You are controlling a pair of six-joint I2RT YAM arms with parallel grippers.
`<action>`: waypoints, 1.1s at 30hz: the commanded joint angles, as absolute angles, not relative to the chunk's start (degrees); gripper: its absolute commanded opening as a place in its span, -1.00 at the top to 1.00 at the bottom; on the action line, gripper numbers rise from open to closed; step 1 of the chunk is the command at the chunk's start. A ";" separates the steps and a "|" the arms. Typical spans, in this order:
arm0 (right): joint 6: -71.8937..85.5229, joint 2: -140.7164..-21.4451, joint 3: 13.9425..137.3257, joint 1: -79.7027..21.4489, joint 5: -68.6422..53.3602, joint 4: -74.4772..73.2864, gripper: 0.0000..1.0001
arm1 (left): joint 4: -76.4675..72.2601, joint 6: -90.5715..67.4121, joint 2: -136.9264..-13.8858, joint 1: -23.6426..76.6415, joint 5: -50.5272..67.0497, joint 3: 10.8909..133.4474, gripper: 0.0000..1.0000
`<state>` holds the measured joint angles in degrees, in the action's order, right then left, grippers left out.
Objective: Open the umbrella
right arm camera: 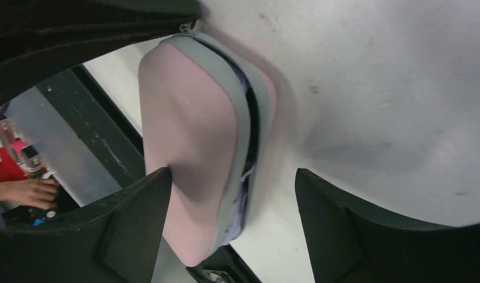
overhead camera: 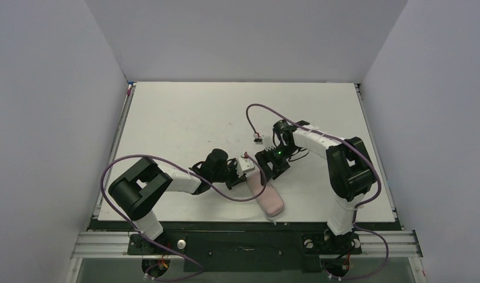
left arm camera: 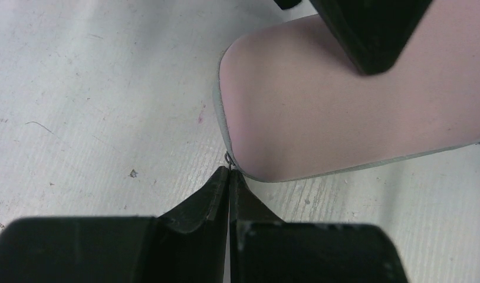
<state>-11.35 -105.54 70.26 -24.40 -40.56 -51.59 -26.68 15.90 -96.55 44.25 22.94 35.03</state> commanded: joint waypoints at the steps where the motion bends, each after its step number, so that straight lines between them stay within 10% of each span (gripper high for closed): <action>1: -3.60 -102.59 68.10 -26.36 -43.21 -46.54 -0.44 | -26.37 15.71 -96.02 44.21 23.75 35.69 1.00; 7: -2.77 -106.65 67.59 -28.16 -41.09 -42.96 -0.27 | -26.31 16.25 -95.56 44.22 24.47 35.26 1.00; 16: -16.84 -109.35 70.36 -27.04 -41.93 -48.62 1.00 | -27.57 20.15 -95.38 44.22 27.19 32.58 0.88; 20: -23.30 -110.48 73.02 -27.06 -42.31 -52.50 1.00 | -27.86 22.08 -96.57 44.35 27.65 32.54 0.35; 33: -38.77 -113.43 77.97 -27.26 -40.18 -63.71 1.00 | -28.14 32.94 -98.51 47.46 33.63 31.92 0.26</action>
